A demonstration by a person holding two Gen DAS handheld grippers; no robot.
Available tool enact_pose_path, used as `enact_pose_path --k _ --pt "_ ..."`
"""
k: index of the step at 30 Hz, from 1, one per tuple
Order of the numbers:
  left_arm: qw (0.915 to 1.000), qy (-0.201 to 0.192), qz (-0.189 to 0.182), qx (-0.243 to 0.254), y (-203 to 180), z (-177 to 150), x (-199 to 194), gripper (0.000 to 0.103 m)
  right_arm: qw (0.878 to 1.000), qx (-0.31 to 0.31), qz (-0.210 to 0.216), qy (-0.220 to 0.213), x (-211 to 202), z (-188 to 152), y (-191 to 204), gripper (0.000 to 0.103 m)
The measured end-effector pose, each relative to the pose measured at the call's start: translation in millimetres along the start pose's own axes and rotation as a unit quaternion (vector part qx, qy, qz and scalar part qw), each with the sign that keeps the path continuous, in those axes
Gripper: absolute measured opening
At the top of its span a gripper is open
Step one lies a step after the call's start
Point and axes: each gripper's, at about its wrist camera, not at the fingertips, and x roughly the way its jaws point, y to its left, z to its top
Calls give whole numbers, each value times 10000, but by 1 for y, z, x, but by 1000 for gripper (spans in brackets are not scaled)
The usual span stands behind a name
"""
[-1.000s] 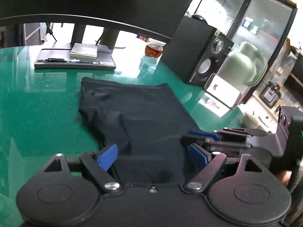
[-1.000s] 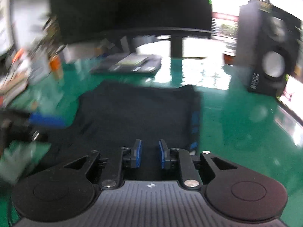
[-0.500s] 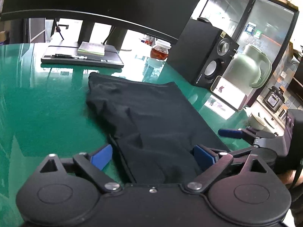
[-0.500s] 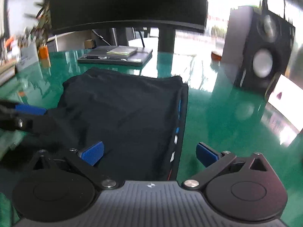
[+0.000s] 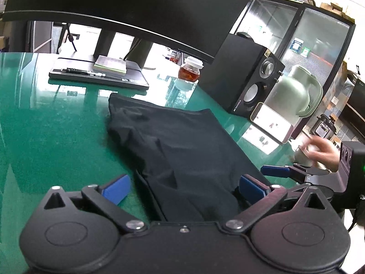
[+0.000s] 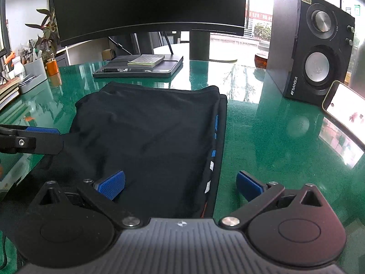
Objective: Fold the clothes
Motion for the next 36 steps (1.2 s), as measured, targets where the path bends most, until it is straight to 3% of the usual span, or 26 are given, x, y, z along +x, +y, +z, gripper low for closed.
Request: enact_pose_path --k 36 --pt "9997 -94 -127 -202 9 3 1 103 10000 -17 16 10 -2 0 -2 103"
